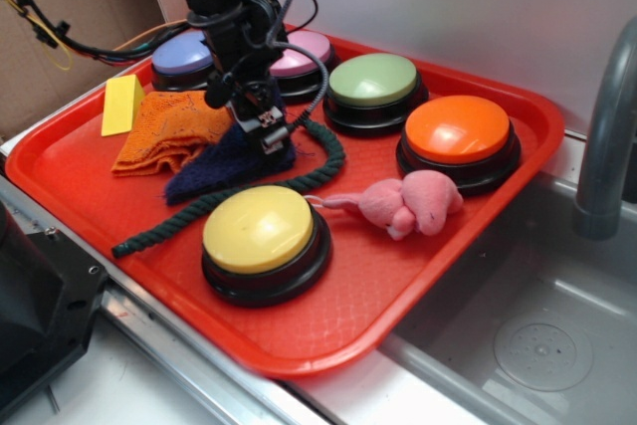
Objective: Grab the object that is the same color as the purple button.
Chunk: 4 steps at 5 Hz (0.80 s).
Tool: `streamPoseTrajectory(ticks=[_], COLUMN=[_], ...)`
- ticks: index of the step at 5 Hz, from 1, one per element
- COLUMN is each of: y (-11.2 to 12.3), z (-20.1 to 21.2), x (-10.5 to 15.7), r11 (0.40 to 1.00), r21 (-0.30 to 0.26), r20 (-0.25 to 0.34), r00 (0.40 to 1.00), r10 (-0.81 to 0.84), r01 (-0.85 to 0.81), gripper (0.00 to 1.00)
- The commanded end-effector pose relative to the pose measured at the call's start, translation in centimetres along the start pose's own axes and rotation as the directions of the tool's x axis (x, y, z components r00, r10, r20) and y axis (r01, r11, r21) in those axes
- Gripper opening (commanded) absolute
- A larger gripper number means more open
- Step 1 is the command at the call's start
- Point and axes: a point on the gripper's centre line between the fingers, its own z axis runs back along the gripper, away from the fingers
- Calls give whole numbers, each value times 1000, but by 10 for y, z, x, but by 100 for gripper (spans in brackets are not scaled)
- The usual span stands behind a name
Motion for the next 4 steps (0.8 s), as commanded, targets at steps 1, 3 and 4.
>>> streamPoseTrajectory(ticks=[1, 3, 4], y=[-6, -6, -3], z=[39, 114, 149], x=[9, -4, -22], r11=[994, 980, 968], r21=[92, 94, 116], r20=[26, 2, -2], r00=[998, 985, 974], r10=[57, 173, 226], r01=[-59, -173, -225], gripper=[0, 0, 0])
